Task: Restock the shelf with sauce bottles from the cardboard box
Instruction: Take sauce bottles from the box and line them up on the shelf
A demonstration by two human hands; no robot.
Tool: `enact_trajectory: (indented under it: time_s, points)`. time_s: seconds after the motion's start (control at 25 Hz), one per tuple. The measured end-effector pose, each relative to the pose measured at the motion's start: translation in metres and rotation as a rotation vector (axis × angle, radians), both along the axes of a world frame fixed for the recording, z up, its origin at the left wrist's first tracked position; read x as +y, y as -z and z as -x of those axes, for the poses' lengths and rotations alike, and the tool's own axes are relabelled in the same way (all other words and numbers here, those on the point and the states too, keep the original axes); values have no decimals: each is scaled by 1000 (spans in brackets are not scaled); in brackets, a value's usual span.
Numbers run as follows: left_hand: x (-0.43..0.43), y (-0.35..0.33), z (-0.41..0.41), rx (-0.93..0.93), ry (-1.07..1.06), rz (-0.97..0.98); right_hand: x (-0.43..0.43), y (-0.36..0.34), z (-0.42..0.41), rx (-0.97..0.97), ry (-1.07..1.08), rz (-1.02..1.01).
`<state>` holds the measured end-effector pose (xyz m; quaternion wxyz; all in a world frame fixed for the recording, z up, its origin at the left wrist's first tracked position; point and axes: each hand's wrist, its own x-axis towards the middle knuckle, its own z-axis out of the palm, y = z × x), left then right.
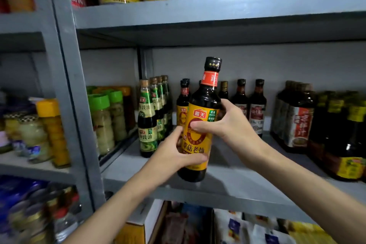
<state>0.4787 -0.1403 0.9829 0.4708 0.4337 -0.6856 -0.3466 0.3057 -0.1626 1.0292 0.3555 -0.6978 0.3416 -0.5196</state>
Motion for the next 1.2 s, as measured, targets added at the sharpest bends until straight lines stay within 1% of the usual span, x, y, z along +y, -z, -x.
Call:
enact_trajectory:
  time_s: [0.12, 0.24, 0.36, 0.44, 0.52, 0.64, 0.72, 0.88, 1.2]
  points:
    - [-26, 5, -3, -77, -107, 17, -36, 12, -7, -9, -27, -21]
    - [-48, 5, -8, -150, -234, 46, -69, 24, -21, 30, -36, -53]
    - [-68, 11, -17, -137, -290, 22, -89, 33, -41, 125, 30, -61]
    - [-81, 14, -24, -89, -258, -13, -99, 36, -51, 161, 94, -54]
    - [-97, 15, -35, -33, -191, -78, -111, 36, -60, 146, 132, -59]
    - [-111, 18, -52, -9, -114, -162, -124, 35, -76, 210, 167, -55]
    - [-117, 22, -58, 3, -85, -199, -132, 38, -87, 245, 211, -56]
    - [-130, 27, -56, 96, -69, -257, -148, 49, -98, 240, 274, -44]
    - [-156, 46, -53, 180, -47, -379, -166, 63, -90, 222, 251, -76]
